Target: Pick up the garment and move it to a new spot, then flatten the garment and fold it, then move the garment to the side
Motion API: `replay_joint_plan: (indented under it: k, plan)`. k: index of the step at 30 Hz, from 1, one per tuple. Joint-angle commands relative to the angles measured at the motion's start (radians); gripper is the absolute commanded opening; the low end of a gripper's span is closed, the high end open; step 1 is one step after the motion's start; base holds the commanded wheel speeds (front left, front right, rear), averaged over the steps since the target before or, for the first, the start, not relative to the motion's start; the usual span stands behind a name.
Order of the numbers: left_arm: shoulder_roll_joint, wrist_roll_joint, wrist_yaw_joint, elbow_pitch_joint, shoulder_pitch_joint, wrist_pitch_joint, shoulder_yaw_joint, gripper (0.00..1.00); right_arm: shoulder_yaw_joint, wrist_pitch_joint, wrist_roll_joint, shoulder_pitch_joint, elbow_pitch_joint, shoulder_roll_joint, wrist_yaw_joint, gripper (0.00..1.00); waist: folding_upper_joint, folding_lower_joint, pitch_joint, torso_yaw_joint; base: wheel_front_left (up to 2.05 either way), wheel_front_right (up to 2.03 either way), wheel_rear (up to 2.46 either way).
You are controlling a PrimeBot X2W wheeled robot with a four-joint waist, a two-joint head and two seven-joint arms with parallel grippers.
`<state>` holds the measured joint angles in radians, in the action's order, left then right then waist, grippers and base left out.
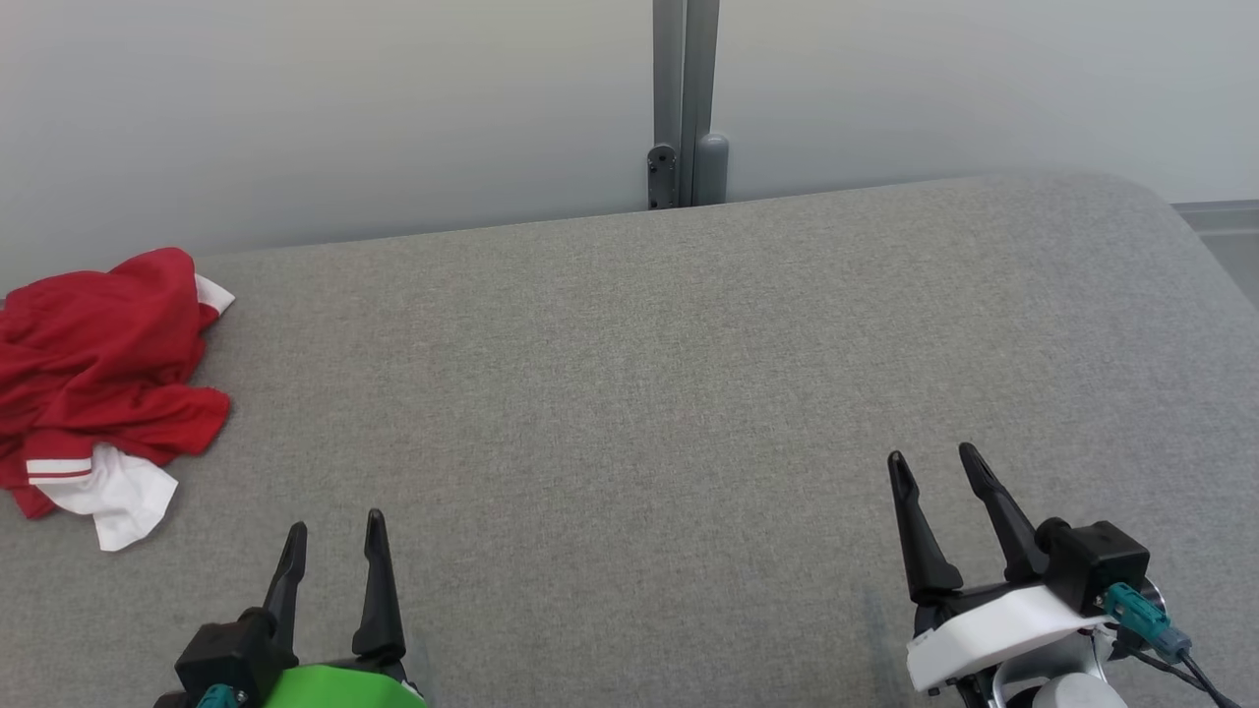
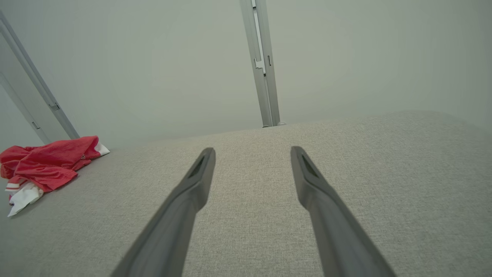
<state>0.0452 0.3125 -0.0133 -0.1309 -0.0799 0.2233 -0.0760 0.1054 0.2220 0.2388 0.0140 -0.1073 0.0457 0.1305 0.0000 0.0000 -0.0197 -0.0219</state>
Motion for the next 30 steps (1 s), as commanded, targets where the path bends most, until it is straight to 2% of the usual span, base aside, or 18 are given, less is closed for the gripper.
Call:
replay_joint_plan:
  k: [1,20,30]
  plan:
    - [0.007,-0.021,0.003,0.002,-0.012,0.009,-0.003,1.0,0.002,0.013,-0.023,0.007,0.006,0.006,0.0,1.0,0.0,0.0,0.0,0.0,0.0,0.0,0.0]
    - [0.008,-0.137,0.013,-0.017,-0.025,0.045,-0.022,1.0,0.008,0.045,-0.159,0.018,-0.018,0.007,0.0,1.0,0.0,0.0,0.006,0.001,0.0,0.0,0.0]
    - [0.008,-0.135,0.014,-0.014,-0.024,0.043,-0.023,1.0,0.007,0.044,-0.148,0.014,-0.02,0.007,0.0,1.0,0.0,0.0,0.009,0.001,0.0,0.0,0.0]
